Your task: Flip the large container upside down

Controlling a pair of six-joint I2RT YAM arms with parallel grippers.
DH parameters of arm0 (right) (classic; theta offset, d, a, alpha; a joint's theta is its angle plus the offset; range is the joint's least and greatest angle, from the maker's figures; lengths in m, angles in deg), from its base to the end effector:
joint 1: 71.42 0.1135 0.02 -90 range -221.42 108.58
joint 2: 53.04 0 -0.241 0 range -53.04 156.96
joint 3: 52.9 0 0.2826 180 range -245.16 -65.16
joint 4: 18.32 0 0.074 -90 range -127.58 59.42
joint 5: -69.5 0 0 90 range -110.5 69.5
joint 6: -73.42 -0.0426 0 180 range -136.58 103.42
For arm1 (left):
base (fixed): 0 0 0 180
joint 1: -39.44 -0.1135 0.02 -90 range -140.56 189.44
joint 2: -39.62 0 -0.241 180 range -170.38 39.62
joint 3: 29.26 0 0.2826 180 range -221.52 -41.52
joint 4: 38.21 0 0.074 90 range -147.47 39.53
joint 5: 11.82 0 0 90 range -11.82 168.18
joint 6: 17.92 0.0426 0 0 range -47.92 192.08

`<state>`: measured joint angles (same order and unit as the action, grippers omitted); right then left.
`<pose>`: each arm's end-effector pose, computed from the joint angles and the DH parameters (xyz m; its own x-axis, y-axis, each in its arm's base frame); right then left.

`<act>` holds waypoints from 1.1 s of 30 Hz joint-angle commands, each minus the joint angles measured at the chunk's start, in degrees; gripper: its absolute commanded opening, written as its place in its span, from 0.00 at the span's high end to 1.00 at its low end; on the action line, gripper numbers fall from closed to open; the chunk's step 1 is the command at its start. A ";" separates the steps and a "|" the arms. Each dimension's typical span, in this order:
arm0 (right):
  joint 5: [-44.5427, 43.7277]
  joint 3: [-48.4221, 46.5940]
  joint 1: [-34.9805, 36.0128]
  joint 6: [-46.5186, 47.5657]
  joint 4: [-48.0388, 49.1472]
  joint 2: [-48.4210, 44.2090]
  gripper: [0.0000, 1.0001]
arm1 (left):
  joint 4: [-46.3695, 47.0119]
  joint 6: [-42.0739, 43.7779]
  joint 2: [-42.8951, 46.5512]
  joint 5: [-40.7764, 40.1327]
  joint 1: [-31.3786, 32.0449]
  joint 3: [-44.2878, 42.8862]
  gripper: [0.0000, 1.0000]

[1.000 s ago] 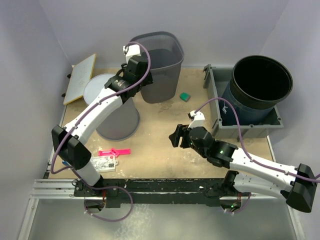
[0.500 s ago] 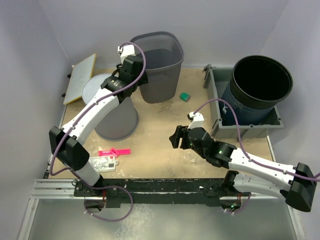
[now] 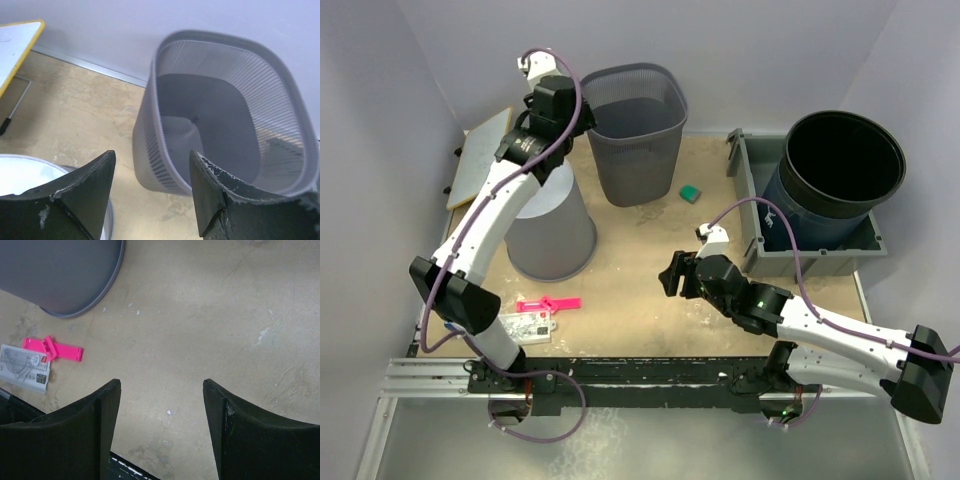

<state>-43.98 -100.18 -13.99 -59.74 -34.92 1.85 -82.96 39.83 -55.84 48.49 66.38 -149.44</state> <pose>0.1568 0.2139 0.2269 -0.5560 0.2951 -0.7771 -0.2701 0.8199 0.5047 0.3697 -0.1642 0.4336 -0.2469 -0.3945 -0.8851 -0.1809 0.9161 -0.3579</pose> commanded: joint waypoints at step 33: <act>-2.90 -0.15 0.14 -0.44 1.61 -0.18 0.31 | -8.62 4.13 12.30 16.50 -4.62 14.64 0.43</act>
<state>-45.86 -99.16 -13.99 -60.53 -34.33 3.25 -94.07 42.00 -43.51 60.90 61.81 -132.81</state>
